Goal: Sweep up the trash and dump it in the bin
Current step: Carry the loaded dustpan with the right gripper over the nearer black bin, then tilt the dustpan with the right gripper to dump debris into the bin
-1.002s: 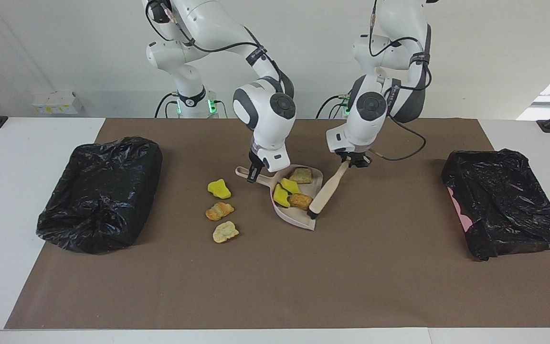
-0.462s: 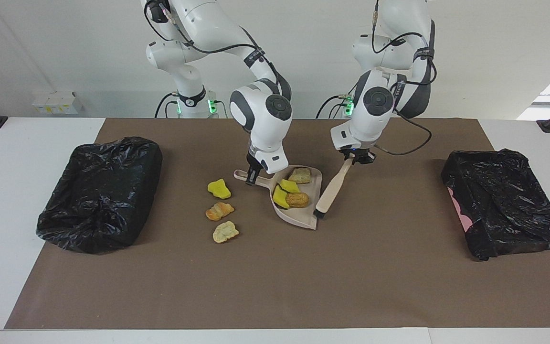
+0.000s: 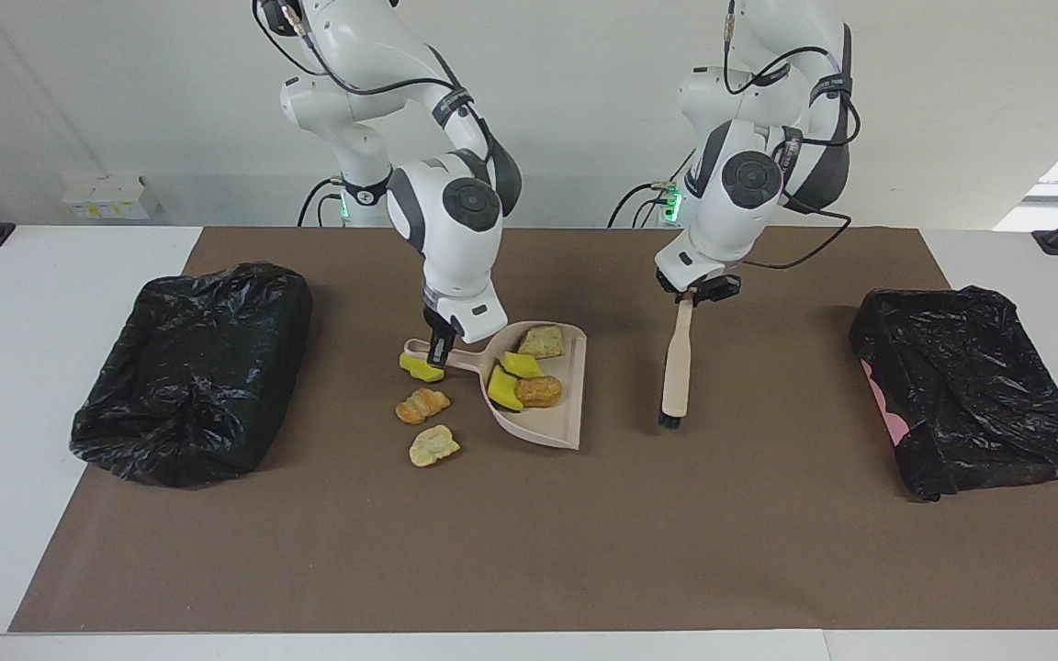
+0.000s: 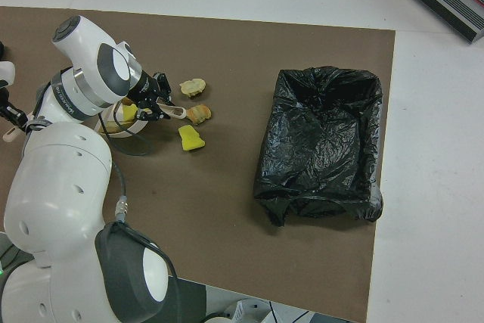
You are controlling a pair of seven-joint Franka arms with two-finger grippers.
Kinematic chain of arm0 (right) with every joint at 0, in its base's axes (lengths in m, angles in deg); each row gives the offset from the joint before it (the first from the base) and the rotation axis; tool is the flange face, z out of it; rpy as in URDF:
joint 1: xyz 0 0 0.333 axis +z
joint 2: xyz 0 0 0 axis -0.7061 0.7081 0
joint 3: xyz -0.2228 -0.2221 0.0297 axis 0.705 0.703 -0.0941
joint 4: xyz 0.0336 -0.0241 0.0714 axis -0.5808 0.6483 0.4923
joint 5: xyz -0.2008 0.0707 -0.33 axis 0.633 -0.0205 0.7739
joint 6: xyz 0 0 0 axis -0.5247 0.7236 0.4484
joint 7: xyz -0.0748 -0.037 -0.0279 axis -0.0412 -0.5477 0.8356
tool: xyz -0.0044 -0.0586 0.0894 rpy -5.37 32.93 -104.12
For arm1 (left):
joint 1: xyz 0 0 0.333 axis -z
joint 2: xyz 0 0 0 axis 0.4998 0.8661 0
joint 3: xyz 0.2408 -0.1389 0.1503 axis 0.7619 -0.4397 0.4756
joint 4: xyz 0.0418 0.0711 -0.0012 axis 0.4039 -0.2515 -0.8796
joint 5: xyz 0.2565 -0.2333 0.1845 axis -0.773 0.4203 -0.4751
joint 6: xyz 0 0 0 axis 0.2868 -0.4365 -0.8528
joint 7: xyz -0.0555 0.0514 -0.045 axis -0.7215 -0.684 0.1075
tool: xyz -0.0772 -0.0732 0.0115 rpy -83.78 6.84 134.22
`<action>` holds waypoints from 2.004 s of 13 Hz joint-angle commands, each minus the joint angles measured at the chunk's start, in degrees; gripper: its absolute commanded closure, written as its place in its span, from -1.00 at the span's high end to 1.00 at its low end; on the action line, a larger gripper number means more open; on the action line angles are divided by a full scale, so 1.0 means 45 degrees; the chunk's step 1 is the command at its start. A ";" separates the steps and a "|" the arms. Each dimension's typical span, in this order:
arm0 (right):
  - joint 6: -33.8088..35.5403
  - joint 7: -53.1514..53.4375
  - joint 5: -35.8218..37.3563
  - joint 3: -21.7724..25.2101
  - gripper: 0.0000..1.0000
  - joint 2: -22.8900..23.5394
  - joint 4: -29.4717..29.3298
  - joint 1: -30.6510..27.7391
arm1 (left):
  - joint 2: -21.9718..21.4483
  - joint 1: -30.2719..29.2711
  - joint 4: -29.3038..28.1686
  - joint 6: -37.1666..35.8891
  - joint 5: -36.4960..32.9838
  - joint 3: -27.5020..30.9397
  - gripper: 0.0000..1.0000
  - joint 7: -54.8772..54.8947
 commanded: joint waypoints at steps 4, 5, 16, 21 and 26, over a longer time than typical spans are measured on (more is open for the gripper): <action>0.0375 -0.5116 0.0033 -0.0135 -1.00 -0.0825 -0.0256 -0.3035 | -0.2830 0.2526 -0.3985 0.2605 0.0177 0.0037 -1.00 -0.4545; 0.0394 -0.6056 0.0033 -0.0135 -1.00 -0.0884 -0.0256 -0.3641 | -0.3105 0.3209 -0.4223 0.2629 0.0178 0.0037 -1.00 -0.5502; 0.0141 -1.3429 0.1219 0.0002 -1.00 -0.1157 -0.2111 -0.9874 | -0.4026 0.7923 -0.7037 0.5345 0.1680 0.0037 -1.00 -0.9789; -0.0462 -1.2417 0.4225 0.0021 -1.00 -0.1645 -0.1450 -1.0405 | -0.3325 0.7727 -0.5732 0.3299 0.2267 0.0096 -1.00 -0.9438; -0.0992 -0.8242 0.7409 -0.0018 -1.00 -0.2893 0.0773 -1.0094 | -0.3109 0.7259 -0.5612 0.3118 0.3264 0.0154 0.87 -0.7603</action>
